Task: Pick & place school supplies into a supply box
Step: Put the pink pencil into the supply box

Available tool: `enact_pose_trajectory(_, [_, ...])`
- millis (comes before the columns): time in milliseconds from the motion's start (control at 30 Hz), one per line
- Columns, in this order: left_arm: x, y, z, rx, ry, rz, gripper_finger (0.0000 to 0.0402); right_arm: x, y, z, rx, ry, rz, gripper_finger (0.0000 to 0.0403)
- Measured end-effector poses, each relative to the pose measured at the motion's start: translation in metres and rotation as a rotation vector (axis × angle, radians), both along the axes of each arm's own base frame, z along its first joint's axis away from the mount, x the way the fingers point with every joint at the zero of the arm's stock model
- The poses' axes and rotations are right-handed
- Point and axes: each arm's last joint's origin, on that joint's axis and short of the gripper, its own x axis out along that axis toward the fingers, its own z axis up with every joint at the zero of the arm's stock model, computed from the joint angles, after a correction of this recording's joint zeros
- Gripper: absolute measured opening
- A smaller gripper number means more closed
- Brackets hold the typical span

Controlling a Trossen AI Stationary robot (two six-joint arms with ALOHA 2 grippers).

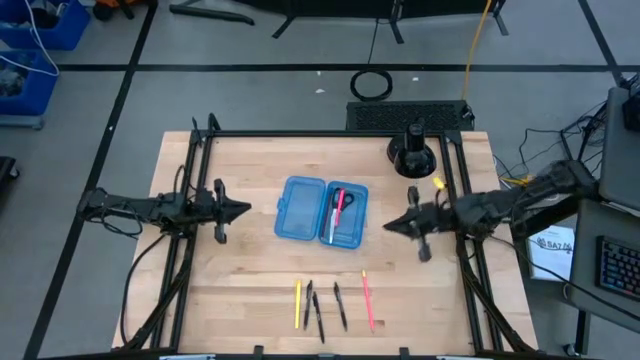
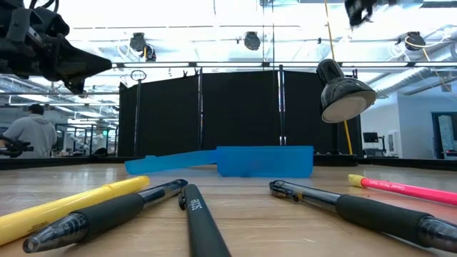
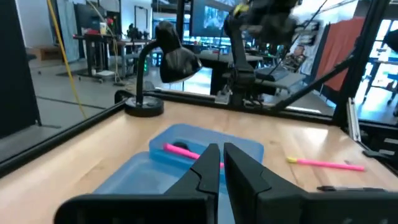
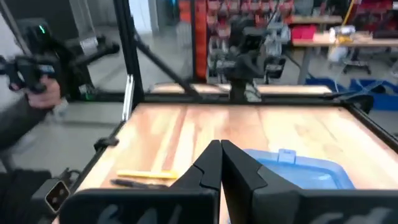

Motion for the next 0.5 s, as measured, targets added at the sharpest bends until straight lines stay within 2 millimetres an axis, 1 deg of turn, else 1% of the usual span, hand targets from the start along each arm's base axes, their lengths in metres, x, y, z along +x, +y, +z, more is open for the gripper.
enact_pose_trajectory(100, [0.001,0.0,0.0,0.011,0.004,0.005,0.0026,0.019,0.033,0.023,-0.033,0.101,-0.03,0.0])
enact_pose_trajectory(233, [0.001,0.0,0.0,0.009,-0.008,0.009,0.0026,0.04,0.08,0.037,-0.103,0.267,-0.084,0.0])
enact_pose_trajectory(300, [0.001,0.0,0.001,-0.017,-0.015,0.009,0.0026,0.049,0.1,0.043,-0.091,0.344,-0.124,0.0])
enact_pose_trajectory(400, [0.001,0.0,0.001,-0.057,-0.02,0.007,0.0026,0.062,0.121,0.043,-0.026,0.428,-0.217,0.0])
enact_pose_trajectory(500, [0.001,0.0,0.001,-0.068,-0.021,0.007,0.0026,0.074,0.131,0.03,0.085,0.475,-0.3,0.0])
